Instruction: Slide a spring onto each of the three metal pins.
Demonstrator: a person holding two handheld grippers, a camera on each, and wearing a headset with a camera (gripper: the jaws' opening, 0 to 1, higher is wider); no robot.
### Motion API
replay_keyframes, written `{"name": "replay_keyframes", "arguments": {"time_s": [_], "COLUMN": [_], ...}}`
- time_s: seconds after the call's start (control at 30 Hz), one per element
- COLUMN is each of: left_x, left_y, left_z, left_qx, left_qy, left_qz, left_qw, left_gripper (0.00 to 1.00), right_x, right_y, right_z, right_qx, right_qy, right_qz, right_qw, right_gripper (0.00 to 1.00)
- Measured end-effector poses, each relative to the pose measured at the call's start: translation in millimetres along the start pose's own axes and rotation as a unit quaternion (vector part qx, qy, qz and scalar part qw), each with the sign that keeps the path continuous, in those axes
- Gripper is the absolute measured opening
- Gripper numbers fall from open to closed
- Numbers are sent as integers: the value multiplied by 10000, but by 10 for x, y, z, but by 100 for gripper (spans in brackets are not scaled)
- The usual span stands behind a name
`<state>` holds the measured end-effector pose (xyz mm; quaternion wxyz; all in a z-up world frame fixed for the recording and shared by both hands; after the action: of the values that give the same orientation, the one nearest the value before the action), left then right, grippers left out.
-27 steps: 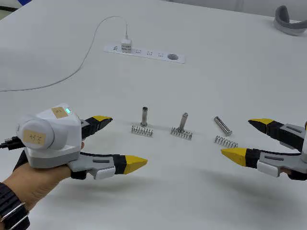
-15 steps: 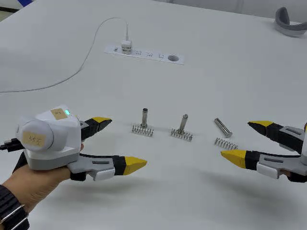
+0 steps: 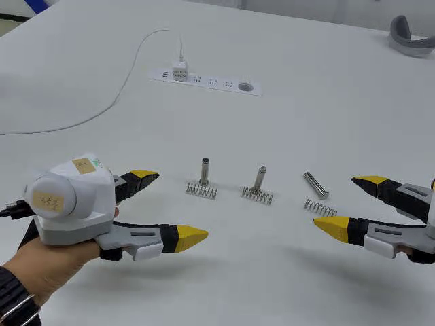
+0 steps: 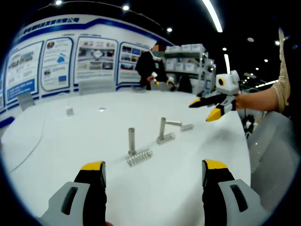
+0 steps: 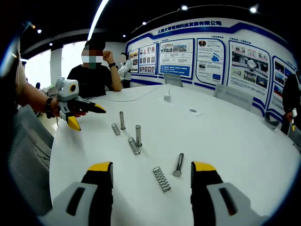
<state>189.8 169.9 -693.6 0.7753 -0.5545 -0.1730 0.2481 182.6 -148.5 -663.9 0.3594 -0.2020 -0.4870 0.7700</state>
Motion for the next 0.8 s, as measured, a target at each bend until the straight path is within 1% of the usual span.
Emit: {"name": "replay_keyframes", "arguments": {"time_s": [0.3, 0.8], "left_x": [22, 37], "left_y": [5, 2], "left_z": [39, 10], "left_qx": [0, -48], "left_qy": [-40, -40], "left_qz": [12, 61], "left_qw": [10000, 10000], "left_gripper": [85, 85], "right_x": [10, -10], "right_y": [-6, -1], "right_z": [-15, -11], "right_qx": [21, 66], "right_qy": [-11, 29], "right_qz": [21, 10], "right_qw": [10000, 10000], "right_gripper": [68, 68]}}
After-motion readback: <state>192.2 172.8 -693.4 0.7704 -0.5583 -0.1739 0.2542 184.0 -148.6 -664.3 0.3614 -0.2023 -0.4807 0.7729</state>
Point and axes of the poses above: the centre of the closed fingertips' face, and the gripper's own axes: z roughly backward along the fingers, x roughly to its left, y roughly out of its underside, the point moved 8 cm from there along z, roughly backward along the fingers, and after that the axes turned 6 degrees about -z, right-handed, at the moved point
